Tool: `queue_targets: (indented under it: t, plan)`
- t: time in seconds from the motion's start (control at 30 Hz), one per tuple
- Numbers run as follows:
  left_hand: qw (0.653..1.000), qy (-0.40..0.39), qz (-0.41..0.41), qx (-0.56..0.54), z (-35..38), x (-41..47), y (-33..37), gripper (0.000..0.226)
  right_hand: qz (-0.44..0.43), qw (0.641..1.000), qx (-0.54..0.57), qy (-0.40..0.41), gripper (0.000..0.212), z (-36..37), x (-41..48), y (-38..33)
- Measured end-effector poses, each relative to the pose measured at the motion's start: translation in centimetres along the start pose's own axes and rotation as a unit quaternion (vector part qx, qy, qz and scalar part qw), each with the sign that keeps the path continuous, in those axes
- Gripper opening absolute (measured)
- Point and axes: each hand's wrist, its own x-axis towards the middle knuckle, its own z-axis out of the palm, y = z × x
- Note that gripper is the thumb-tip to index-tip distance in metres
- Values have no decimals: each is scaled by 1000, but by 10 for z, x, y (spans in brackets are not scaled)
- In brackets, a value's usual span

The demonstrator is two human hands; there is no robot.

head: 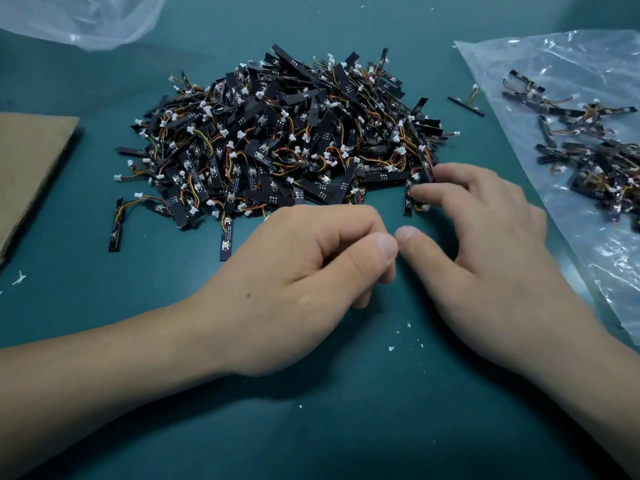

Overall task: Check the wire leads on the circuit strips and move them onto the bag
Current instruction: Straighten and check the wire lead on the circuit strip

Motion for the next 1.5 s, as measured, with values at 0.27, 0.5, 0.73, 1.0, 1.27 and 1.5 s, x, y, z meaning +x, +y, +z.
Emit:
queue_targets:
  t: [0.27,0.5,0.73,1.0,1.27,1.5]
  plan:
    - [1000,2,5,10,1,-1,-2,26,19,999,-44,23,69,4,1,2]
    - [993,51,-16,-107,0,4,-9,24,-112,982,130,80,62,-6,-6,2]
    - [975,102,-69,-183,-5,14,-9,31,-275,947,137,96,18,-4,-11,-1]
    - [988,45,-19,-143,-2,6,-3,13,-229,949,200,87,23,-6,-11,3]
    - [985,94,27,-144,-1,7,-5,11,-167,952,252,-39,26,-10,-10,1]
    - [988,80,11,-128,-2,7,-6,9,-179,955,234,-9,31,-10,-11,1]
